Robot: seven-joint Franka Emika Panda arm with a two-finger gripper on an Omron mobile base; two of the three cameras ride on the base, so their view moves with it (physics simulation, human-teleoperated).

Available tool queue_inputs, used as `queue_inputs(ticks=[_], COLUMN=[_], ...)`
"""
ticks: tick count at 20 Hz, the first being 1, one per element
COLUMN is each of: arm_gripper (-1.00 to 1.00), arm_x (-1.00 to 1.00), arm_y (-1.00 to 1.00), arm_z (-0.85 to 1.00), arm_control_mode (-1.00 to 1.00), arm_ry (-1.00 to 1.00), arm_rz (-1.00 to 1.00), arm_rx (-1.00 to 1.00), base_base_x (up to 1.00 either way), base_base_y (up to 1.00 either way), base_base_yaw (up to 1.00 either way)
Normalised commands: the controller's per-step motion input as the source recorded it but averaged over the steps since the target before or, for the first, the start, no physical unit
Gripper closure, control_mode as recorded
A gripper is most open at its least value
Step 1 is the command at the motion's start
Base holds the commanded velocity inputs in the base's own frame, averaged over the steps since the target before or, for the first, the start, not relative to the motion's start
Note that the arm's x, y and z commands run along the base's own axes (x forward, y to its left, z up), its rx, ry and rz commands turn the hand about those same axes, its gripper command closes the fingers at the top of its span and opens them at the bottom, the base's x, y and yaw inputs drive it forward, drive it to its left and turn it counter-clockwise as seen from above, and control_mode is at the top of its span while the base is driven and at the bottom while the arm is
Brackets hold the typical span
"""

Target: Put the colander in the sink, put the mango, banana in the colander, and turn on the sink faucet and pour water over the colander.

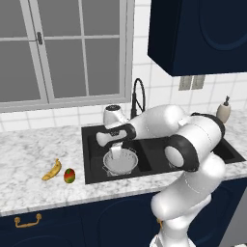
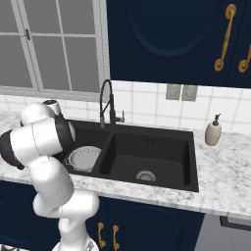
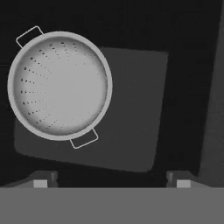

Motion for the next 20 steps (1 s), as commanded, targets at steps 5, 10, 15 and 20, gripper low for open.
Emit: queue_inputs(ticks=[5,10,15,20], arm_gripper=[-1.0,-1.0,-1.0,-1.0], arm_x=[-0.43,-0.47,-0.77,-0.78], arm_y=[-0.08,-0.04,0.28,0.71], arm_z=[0.27,0.29,0.42,0.36], arm_control_mode=[-1.0,-1.0,-1.0,-1.0], arm_ry=[-0.15,-0.06,-0.02,-0.14], arm_rz=[0.77,0.81,0.61,0.41], arm_rx=[-0.01,0.0,-0.08,-0.05], base_base_x=[0.0,0.0,0.0,0.0], base_base_y=[0.0,0.0,0.0,0.0], base_base_yaw=[0.0,0.0,0.0,0.0])
